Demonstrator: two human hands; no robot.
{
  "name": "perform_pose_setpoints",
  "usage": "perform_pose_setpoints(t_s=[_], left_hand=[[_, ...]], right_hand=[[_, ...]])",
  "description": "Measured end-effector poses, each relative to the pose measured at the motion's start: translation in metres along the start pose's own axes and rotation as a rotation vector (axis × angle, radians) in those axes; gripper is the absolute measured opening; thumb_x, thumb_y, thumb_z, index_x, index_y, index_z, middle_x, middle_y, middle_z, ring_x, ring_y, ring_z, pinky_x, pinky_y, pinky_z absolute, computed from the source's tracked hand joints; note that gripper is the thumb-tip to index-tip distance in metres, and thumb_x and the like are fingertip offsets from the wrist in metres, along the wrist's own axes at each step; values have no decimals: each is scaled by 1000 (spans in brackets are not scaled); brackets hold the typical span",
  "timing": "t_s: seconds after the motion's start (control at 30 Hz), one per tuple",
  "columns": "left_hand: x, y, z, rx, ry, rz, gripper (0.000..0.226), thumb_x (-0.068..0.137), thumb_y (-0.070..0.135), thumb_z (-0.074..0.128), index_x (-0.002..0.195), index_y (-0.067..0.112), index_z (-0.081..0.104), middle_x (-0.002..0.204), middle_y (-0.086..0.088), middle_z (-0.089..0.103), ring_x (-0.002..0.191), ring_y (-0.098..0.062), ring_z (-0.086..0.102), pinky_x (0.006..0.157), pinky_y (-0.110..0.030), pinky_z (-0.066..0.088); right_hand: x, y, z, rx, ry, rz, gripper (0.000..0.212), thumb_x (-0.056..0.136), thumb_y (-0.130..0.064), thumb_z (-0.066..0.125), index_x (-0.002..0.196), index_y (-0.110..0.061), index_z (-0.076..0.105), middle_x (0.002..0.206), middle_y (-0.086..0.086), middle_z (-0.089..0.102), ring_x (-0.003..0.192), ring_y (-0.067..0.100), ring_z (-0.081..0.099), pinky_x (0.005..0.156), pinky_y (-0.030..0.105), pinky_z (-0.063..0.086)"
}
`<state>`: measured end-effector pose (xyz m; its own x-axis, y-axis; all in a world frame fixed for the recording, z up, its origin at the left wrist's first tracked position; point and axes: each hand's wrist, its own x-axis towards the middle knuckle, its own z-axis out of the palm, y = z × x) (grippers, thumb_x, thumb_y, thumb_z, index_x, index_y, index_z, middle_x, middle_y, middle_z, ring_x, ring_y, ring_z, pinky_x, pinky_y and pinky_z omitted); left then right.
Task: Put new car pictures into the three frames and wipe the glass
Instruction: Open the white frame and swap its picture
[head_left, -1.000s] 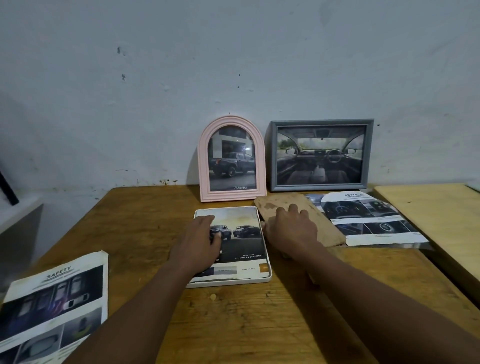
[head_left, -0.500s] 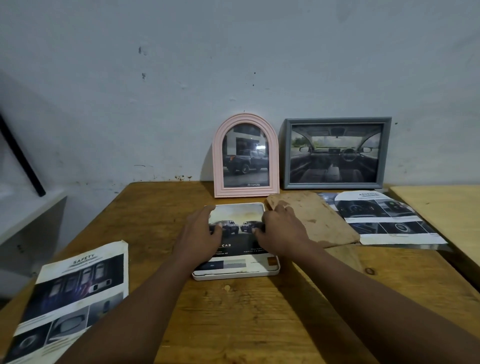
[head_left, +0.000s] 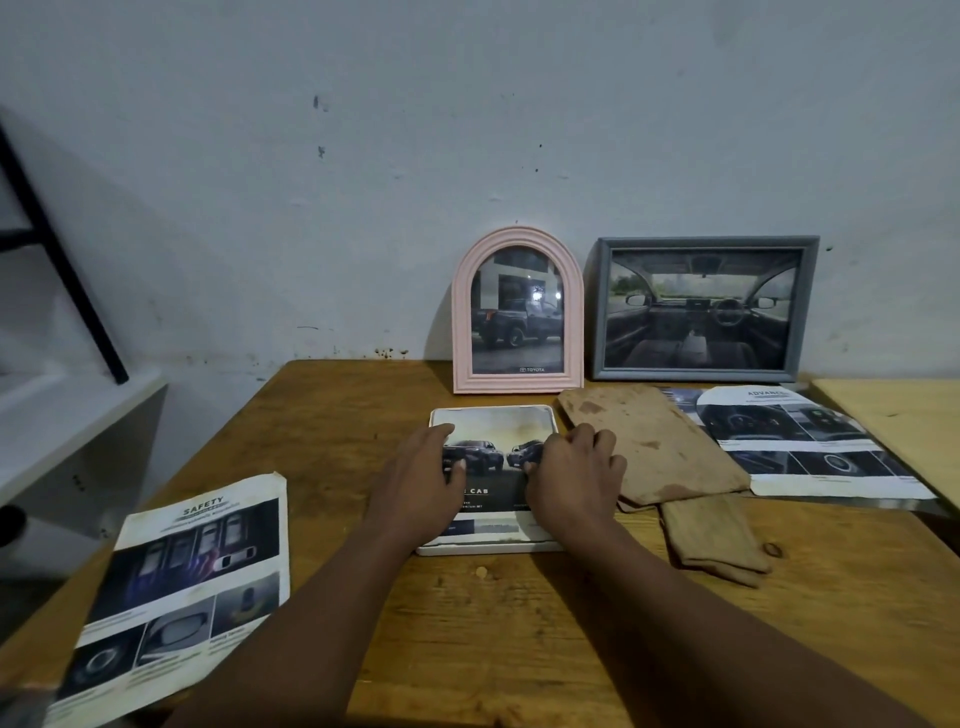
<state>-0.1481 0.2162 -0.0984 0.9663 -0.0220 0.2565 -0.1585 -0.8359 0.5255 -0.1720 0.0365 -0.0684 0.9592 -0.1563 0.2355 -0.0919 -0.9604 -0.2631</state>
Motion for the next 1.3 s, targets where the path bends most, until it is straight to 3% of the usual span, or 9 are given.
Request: perform_pose_setpoints(t_s=[0.23, 0.33, 0.4, 0.5, 0.6, 0.73, 0.9, 1.07, 1.3], left_hand=[[0, 1, 0, 27, 11, 22, 56, 100, 36, 58, 152, 26, 39, 149, 1, 47, 131, -18, 47, 103, -43, 51], [-1, 1, -4, 15, 44, 51, 53, 102, 37, 55, 151, 24, 41, 148, 0, 48, 132, -18, 46, 105, -41, 47], [-1, 3, -10, 28, 95, 96, 47, 102, 39, 52, 147, 26, 45, 144, 1, 52, 128, -17, 47, 103, -43, 46], [2, 13, -19, 58, 154, 209, 43, 103, 41, 49, 144, 34, 45, 143, 5, 51, 127, -18, 49, 102, -47, 46], [8, 41, -21, 4, 147, 285, 48, 102, 39, 53, 149, 33, 44, 153, 5, 42, 131, -17, 45, 101, -39, 47], [16, 94, 1, -42, 71, 391, 50, 101, 43, 54, 149, 33, 43, 157, 6, 38, 140, -17, 38, 109, -43, 44], [20, 166, 54, -54, -107, 512, 52, 102, 44, 51, 152, 30, 42, 159, 7, 35, 145, -13, 29, 117, -43, 35], [25, 231, 105, 32, -300, 591, 52, 104, 45, 46, 152, 25, 42, 155, 3, 42, 139, -20, 37, 111, -40, 35], [44, 268, 146, 235, -431, 636, 39, 102, 47, 43, 123, 22, 65, 124, -4, 62, 112, -29, 57, 95, -47, 47]], right_hand=[[-3, -6, -3, 55, 41, -91, 44, 90, -29, 64, 131, -24, 48, 131, 5, 55, 119, 27, 45, 93, 42, 36], [-6, -7, -16, 263, 107, -190, 37, 90, -20, 65, 122, -26, 46, 117, 1, 65, 101, 20, 59, 83, 37, 46], [-3, -6, -30, 393, 147, -246, 34, 91, -16, 65, 118, -26, 49, 113, -2, 65, 91, 14, 59, 71, 31, 52], [14, 4, -54, 621, 185, -242, 21, 95, -11, 58, 111, -25, 58, 107, -6, 65, 91, 8, 61, 74, 32, 57], [36, 30, -80, 745, 147, -233, 19, 99, -8, 54, 106, -23, 63, 105, -9, 63, 90, 4, 61, 73, 26, 57], [59, 97, -111, 671, 114, -190, 20, 100, -9, 54, 108, -24, 64, 110, -8, 61, 91, 3, 59, 66, 18, 48], [73, 198, -135, 550, 97, -24, 19, 99, -12, 55, 103, -29, 62, 112, 0, 61, 99, 18, 59, 63, 23, 48], [86, 271, -134, 410, 70, 83, 20, 99, -9, 56, 100, -27, 63, 107, 2, 60, 97, 22, 57, 58, 21, 44], [113, 321, -104, 182, -86, 104, 21, 95, -8, 59, 100, -28, 65, 107, 3, 65, 92, 20, 56, 63, 23, 43]])
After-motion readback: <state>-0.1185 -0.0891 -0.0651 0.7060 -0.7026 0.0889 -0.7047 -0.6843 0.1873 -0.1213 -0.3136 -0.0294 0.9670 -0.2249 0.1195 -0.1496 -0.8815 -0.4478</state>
